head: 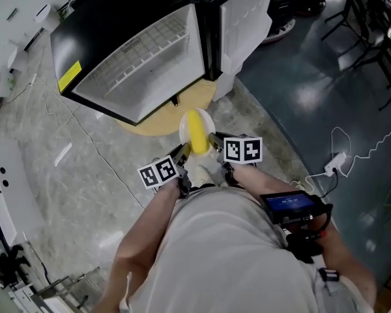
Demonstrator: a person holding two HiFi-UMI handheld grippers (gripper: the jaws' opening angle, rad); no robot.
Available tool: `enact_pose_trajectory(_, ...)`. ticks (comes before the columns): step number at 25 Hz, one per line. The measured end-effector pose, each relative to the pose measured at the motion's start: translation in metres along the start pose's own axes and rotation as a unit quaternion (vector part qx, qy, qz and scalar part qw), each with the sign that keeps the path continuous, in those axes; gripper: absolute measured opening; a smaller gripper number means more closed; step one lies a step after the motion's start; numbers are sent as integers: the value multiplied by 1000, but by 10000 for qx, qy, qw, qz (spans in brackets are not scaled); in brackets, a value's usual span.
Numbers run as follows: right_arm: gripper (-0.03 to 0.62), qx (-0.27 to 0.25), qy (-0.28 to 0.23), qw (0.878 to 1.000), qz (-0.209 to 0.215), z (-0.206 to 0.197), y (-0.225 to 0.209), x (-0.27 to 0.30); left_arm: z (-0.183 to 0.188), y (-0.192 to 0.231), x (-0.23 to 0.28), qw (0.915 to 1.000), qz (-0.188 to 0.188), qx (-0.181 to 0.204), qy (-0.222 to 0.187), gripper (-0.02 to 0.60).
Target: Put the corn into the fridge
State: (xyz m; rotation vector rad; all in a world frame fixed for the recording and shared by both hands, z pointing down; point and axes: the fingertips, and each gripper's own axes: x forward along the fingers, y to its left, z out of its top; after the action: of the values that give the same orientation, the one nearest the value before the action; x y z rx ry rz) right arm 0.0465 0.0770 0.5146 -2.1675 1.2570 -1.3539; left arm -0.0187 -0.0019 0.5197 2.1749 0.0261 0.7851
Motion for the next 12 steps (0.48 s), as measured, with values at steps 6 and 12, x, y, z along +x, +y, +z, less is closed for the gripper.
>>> enact_pose_trajectory(6, 57, -23, 9, 10000, -72, 19, 4, 19, 23, 11, 9, 9999, -49, -99, 32, 70)
enact_pose_trajectory(12, 57, -4, 4, 9998, -191, 31, 5, 33, 39, 20, 16, 9998, -131, -92, 81, 71)
